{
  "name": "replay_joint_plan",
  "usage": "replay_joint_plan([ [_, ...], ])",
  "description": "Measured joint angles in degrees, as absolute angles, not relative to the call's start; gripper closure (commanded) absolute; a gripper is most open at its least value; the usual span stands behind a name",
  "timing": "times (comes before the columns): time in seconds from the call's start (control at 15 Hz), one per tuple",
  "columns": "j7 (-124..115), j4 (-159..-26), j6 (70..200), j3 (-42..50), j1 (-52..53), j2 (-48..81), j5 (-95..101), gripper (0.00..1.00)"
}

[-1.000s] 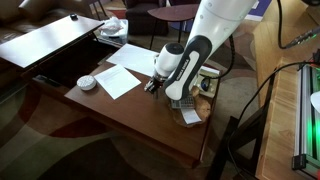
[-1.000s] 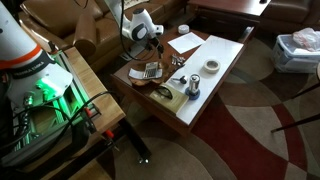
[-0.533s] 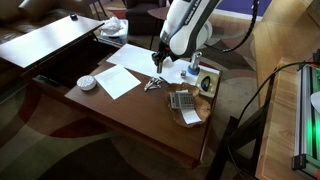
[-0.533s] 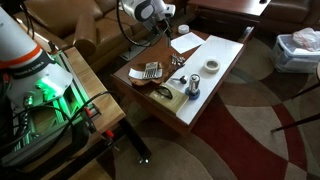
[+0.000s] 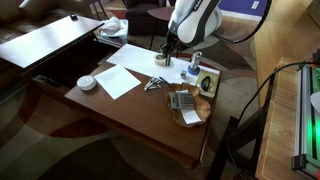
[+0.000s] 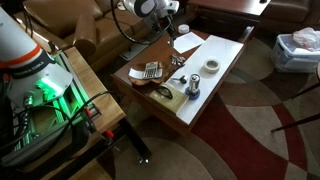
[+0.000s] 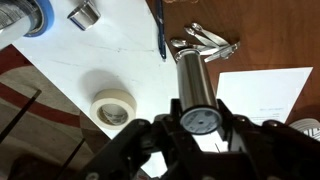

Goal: Pick up the metal cylinder and move it forward onto the book in the top right corner of the table

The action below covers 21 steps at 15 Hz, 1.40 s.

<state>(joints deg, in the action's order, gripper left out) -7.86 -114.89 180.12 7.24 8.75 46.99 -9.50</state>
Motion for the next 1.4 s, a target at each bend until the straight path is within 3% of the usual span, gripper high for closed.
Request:
replay_joint_plan([
  [0.2, -8.2, -114.82, 180.64, 8.65, 9.64, 47.28, -9.51, 0.88],
  [0.73, -16.15, -117.75, 178.22, 28.58, 17.49, 52.37, -11.01, 0.88],
  [1.07, -15.28, -122.39, 168.54, 27.3, 9.71, 50.6, -10.04, 0.88],
  [1.13, -14.91, -122.97, 166.82, 25.72, 7.34, 49.69, -9.99, 0.63],
  [1.4, -13.65, -123.63, 164.24, 20.56, -0.02, 46.8, -10.0, 0.63],
])
